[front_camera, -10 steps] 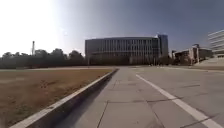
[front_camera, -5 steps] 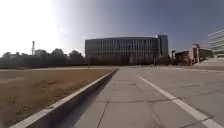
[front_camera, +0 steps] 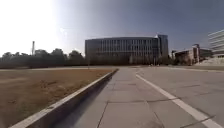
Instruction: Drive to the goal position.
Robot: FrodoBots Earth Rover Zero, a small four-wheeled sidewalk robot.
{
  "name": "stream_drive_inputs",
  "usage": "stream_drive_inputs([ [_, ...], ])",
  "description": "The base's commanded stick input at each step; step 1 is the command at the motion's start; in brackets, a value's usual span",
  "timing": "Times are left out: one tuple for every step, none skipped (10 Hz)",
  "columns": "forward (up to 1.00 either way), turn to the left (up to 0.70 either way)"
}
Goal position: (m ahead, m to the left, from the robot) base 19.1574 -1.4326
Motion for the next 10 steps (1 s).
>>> stream_drive_inputs([
  [0.05,0.0],
  [0.05,0.0],
  [0.05,0.0],
  [0.04,0.0],
  [0.05,0.0],
  [0.05,0.0],
  [0.05,0.0],
  [0.05,0.0],
  [0.05,0.0],
  [0.04,0.0],
])
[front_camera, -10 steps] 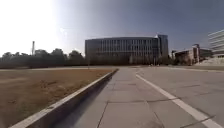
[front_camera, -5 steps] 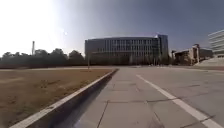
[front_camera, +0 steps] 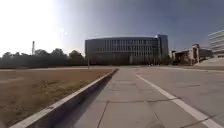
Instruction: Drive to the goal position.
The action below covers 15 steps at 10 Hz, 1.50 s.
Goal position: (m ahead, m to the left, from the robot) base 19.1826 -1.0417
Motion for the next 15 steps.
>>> stream_drive_inputs([
  [0.05,0.0],
  [0.04,0.0],
  [0.04,0.0],
  [0.05,0.0],
  [0.05,0.0],
  [0.04,0.0],
  [0.05,0.0],
  [0.04,0.0],
  [0.05,0.0],
  [0.05,0.0],
  [0.05,0.0],
  [0.05,0.0],
  [0.05,0.0],
  [0.04,0.0],
  [0.05,0.0],
])
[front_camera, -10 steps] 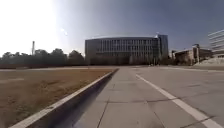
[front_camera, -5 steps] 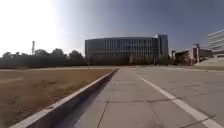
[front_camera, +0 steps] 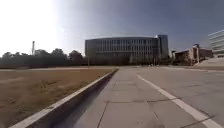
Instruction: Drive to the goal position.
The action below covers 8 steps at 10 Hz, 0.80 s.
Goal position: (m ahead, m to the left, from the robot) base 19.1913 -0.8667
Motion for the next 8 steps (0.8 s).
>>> stream_drive_inputs([
  [0.04,0.0],
  [0.05,0.0],
  [0.05,0.0],
  [0.05,0.0],
  [0.05,0.0],
  [0.05,0.0],
  [0.05,0.0],
  [0.05,0.0],
])
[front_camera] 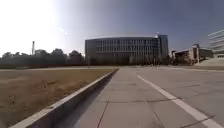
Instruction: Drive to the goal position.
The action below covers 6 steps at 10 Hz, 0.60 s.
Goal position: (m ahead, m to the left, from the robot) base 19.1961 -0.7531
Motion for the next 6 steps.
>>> stream_drive_inputs([
  [0.05,0.0],
  [0.05,0.0],
  [0.05,0.0],
  [0.05,0.0],
  [0.05,0.0],
  [0.05,0.0],
])
